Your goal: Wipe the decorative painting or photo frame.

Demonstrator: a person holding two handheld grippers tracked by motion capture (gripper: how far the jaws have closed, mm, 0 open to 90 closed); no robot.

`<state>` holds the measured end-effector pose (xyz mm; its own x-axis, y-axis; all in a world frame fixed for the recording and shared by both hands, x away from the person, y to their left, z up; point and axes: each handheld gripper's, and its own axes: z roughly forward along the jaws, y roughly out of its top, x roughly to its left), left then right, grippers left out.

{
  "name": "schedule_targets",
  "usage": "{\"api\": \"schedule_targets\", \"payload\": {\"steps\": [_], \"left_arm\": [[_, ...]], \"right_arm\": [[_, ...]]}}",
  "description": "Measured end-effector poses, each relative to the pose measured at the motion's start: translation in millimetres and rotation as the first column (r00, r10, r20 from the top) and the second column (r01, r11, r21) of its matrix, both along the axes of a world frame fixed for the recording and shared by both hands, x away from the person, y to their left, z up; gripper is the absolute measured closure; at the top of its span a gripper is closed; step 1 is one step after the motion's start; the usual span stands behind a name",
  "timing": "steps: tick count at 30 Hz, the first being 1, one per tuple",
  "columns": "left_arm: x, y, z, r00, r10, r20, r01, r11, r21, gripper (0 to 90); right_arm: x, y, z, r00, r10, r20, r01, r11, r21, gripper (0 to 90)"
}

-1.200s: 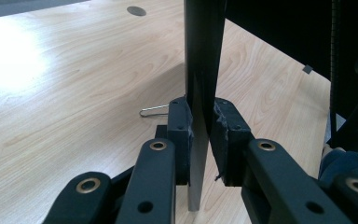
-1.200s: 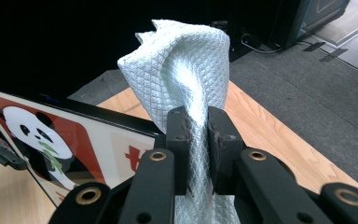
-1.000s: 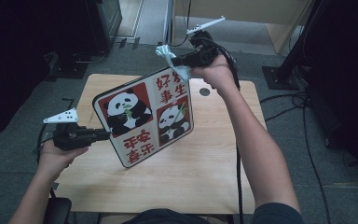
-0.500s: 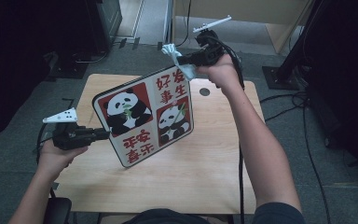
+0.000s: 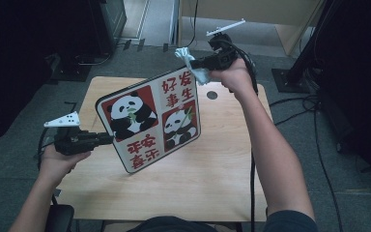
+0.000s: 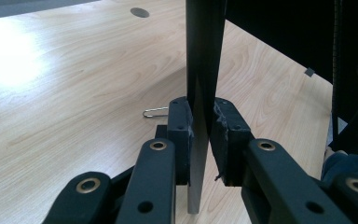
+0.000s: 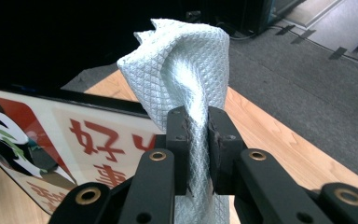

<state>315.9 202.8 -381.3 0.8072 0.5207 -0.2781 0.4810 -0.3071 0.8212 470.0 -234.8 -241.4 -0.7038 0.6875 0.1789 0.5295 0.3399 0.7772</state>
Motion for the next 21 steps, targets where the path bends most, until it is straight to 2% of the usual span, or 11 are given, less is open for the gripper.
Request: {"api": "schedule_targets", "payload": {"steps": [4, 5, 8, 14, 21], "left_arm": [[-0.5, -0.3, 0.1, 1.0000, 0.002, 0.001, -0.002, 1.0000, 0.004, 78.3], [-1.4, -1.1, 0.4, 0.9999, 0.007, 0.010, -0.007, 0.9998, 0.017, 78.1], [-1.9, -1.2, 0.4, 0.9999, 0.006, 0.011, -0.006, 0.9998, 0.020, 78.1], [-2.2, -1.5, 0.7, 0.9999, 0.006, 0.013, -0.006, 0.9997, 0.023, 78.1], [-2.2, -1.9, 1.3, 1.0000, 0.003, 0.009, -0.004, 0.9997, 0.023, 78.2]], "right_arm": [[0.3, -5.6, -5.5, 0.9999, -0.009, -0.013, 0.009, 1.000, 0.000, 80.9], [0.6, -8.0, -7.9, 0.9997, -0.009, -0.022, 0.009, 1.000, 0.007, 80.9], [0.6, -11.2, -11.7, 0.9996, -0.005, -0.027, 0.006, 1.000, 0.027, 80.9], [1.3, -22.4, -24.1, 0.9990, 0.007, -0.043, -0.003, 0.995, 0.098, 81.0], [1.3, -27.0, -34.3, 0.9992, 0.017, -0.035, -0.013, 0.995, 0.103, 81.1]]}}
